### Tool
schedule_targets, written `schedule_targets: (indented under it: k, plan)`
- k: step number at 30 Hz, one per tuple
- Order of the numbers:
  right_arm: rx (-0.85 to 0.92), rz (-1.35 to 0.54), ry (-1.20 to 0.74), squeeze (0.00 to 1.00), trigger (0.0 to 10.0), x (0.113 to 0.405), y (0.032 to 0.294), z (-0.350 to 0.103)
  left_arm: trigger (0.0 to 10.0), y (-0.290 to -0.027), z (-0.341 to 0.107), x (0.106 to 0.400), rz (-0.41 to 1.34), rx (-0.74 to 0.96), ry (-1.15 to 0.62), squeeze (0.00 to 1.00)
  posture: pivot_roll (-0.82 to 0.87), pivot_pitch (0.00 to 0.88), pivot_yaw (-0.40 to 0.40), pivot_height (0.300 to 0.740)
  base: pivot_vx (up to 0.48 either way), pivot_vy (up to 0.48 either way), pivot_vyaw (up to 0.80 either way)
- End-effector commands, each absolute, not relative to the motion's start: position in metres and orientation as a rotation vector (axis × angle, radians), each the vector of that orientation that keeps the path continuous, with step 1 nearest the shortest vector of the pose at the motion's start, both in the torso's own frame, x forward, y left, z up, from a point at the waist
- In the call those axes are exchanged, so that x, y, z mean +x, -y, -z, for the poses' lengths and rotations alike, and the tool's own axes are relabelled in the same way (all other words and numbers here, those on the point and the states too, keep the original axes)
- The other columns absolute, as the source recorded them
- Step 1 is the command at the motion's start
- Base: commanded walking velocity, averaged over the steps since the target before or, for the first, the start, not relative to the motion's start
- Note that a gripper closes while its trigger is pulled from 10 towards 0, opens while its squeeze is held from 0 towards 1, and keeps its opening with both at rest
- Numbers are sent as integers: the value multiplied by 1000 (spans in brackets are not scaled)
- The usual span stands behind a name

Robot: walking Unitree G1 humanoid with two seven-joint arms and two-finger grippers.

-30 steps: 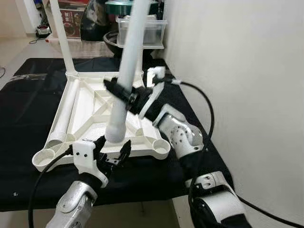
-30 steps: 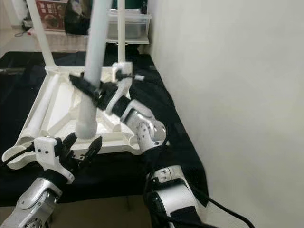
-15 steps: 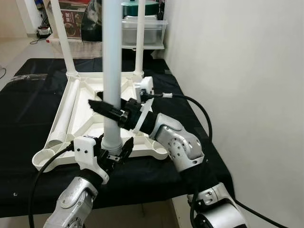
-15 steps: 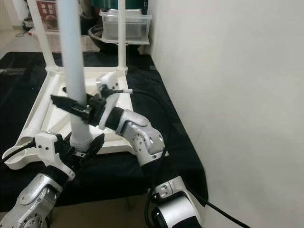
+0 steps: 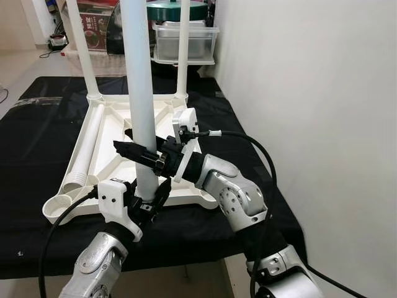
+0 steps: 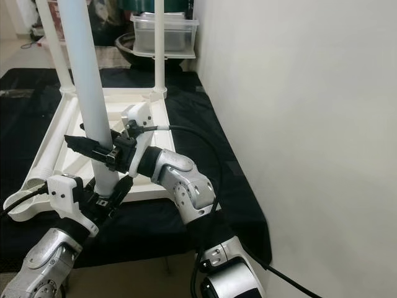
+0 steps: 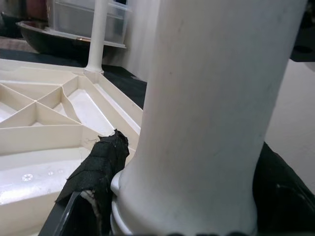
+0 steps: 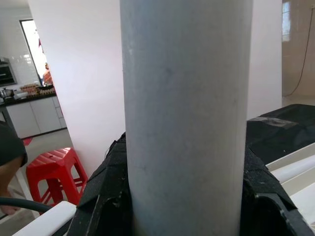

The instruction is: Building children table

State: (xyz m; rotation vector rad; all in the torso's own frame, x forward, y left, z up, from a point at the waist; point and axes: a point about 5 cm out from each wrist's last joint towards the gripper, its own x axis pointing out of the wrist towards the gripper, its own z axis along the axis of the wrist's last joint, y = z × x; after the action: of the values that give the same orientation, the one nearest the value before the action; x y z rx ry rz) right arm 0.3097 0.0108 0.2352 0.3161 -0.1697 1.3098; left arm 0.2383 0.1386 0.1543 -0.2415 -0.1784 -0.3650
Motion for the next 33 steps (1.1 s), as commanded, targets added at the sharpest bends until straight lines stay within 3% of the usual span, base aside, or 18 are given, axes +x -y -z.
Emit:
schedule_targets:
  k: [1,2,4,5,8,9,10,11,12,14,21,33]
  plan:
    - [354,-1307,165,0,10000,307,-12,-234,0,-139,-154,239,344,-248,187,0,66,0,-88,740,0,0,0]
    - [359,-1297,160,753,10000,309,-12,-234,0,-140,-153,239,336,-237,184,0,66,0,-88,740,0,0,0]
    - [359,-1297,160,753,10000,309,-12,-234,0,-140,-153,239,336,-237,184,0,66,0,-88,740,0,0,0]
    - [362,-1282,157,1000,10000,310,-11,-234,0,-141,-152,240,324,-224,177,0,66,0,-89,740,0,0,0]
    - [356,-1256,156,1000,10000,312,-11,-235,0,-143,-151,242,304,-187,160,0,66,0,-89,740,0,0,0]
    - [333,-1227,149,698,10000,315,-10,-235,10000,-146,-151,246,263,-130,151,0,64,0,-90,740,0,0,0]
    - [315,-1209,145,698,10000,316,-9,-235,10000,-149,-151,248,234,-91,147,0,64,0,-90,740,0,0,0]
    - [335,-1149,105,0,10000,322,-8,-234,10000,-158,-150,254,133,41,141,0,64,0,-92,740,0,0,0]
    - [335,-1149,105,0,10000,322,-8,-234,10000,-158,-150,254,133,41,141,0,64,0,-92,740,0,0,0]
    - [417,-1035,20,0,10000,333,-4,-230,10000,-170,-150,263,-4,229,143,0,65,0,-95,740,0,0,0]
    - [627,-774,-165,0,10000,348,-1,-213,10000,-186,-144,277,-243,421,32,0,67,0,-93,740,0,0,0]
    - [906,-799,-308,0,10000,339,-25,-226,10000,-161,-137,286,-169,674,37,0,65,0,-91,740,0,0,0]
